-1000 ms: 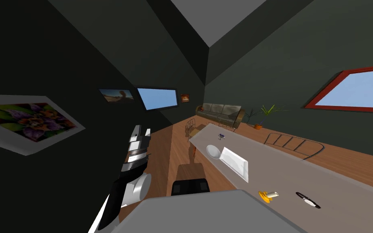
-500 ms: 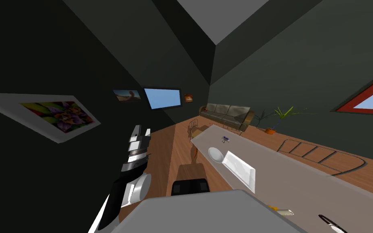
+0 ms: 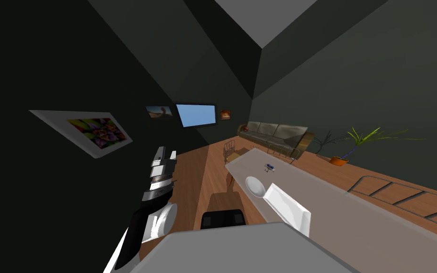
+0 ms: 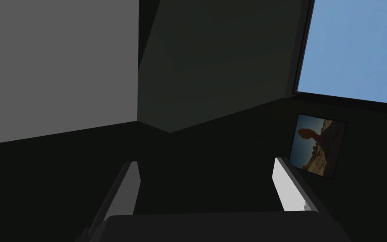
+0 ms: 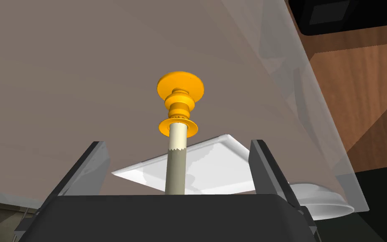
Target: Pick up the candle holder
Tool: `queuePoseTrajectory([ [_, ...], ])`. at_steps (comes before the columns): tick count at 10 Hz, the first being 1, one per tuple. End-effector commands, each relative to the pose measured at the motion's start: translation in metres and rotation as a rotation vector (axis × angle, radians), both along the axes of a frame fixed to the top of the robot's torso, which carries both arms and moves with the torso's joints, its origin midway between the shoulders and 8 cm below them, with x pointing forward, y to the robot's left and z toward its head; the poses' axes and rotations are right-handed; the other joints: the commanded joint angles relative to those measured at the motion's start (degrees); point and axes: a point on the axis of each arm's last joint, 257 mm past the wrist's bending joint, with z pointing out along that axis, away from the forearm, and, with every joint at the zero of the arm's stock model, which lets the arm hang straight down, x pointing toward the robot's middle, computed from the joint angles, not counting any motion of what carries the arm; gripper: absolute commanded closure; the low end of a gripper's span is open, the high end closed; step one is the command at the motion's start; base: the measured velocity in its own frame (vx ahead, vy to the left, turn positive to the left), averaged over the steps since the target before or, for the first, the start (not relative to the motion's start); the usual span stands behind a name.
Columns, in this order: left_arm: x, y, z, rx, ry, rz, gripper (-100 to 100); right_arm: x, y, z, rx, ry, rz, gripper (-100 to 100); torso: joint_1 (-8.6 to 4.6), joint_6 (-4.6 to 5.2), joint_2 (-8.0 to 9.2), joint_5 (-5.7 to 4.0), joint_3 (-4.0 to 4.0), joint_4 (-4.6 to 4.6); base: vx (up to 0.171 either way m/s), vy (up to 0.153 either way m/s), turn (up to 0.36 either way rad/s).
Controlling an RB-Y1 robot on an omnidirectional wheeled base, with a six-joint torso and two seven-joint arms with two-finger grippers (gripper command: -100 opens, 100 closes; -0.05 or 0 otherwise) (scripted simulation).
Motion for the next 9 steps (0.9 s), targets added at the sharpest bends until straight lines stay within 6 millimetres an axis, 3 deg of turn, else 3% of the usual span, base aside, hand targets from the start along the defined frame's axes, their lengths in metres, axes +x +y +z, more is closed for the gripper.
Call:
queuePoseTrajectory([
  [1,0.0,0.0,0.0,0.0,0.0,0.0,0,0.004,-0.002,0.001,0.003,-0.003,0.008,-100,0.0,0.0,0.0,0.0,0.0,0.0,0.054,-0.04,0.189],
  [2,0.0,0.0,0.0,0.0,0.0,0.0,0,0.002,-0.001,0.001,0.001,-0.001,0.006,-100,0.02,-0.02,-0.08,0.01,-0.04,-0.01,0.029,-0.023,0.046],
  [3,0.0,0.0,0.0,0.0,0.0,0.0,0,0.003,-0.001,0.001,0.002,-0.002,0.007,0,0.1,0.05,-0.01,0.02,-0.01,-0.01,0.0,0.0,0.0],
  [4,0.0,0.0,0.0,0.0,0.0,0.0,0,0.01,0.007,-0.01,0.001,-0.005,-0.001,-100,0.18,0.04,0.07,0.04,0.04,0.01,-0.021,-0.035,0.053],
  [8,0.0,0.0,0.0,0.0,0.0,0.0,0,0.014,0.011,-0.015,0.001,-0.006,-0.005,-100,-0.34,-0.04,0.16,-0.29,0.12,0.09,-0.024,-0.032,0.026],
  [9,0.0,0.0,0.0,0.0,0.0,0.0,0,0.014,0.011,-0.016,0.0,-0.006,-0.006,100,-0.38,-0.04,0.12,-0.32,0.1,0.08,0.0,0.0,0.0],
])
